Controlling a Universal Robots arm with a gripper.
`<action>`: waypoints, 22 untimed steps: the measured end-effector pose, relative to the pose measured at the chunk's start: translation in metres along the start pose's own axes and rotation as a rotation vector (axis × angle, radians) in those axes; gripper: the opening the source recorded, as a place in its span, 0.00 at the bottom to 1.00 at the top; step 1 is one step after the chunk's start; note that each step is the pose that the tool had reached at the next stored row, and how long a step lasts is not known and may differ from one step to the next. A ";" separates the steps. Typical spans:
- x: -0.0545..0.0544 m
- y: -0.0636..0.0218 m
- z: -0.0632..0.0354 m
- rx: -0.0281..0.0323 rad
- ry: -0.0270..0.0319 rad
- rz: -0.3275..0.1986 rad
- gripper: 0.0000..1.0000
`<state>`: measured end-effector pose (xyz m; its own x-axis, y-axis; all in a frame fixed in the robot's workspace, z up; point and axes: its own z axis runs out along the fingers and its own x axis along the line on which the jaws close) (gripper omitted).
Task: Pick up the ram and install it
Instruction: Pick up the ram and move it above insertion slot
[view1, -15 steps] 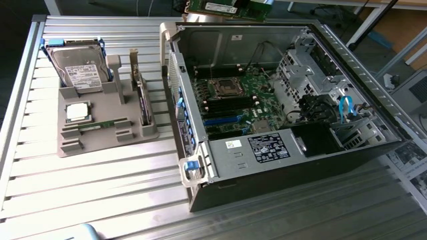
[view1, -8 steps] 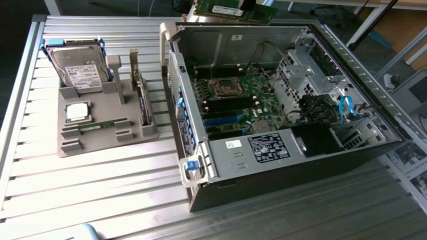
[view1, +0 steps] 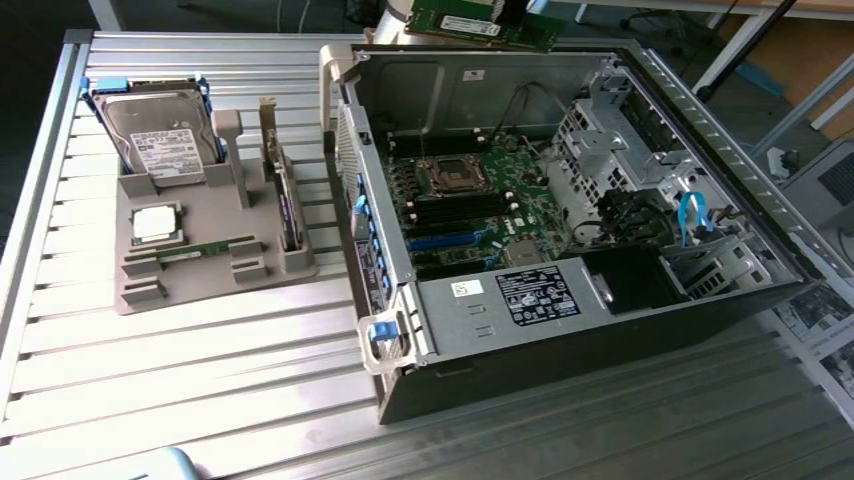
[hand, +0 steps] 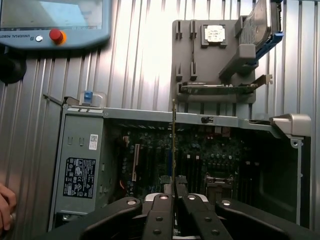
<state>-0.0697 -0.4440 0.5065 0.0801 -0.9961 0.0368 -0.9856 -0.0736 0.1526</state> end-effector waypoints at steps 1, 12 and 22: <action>0.000 -0.0015 0.0001 -0.0004 0.0001 0.000 0.13; 0.001 -0.0204 0.0020 -0.0052 -0.0004 0.000 0.13; 0.003 -0.0464 0.0042 -0.0146 -0.0010 -0.001 0.13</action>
<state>-0.0243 -0.4440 0.4954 0.0806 -0.9961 0.0357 -0.9832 -0.0736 0.1669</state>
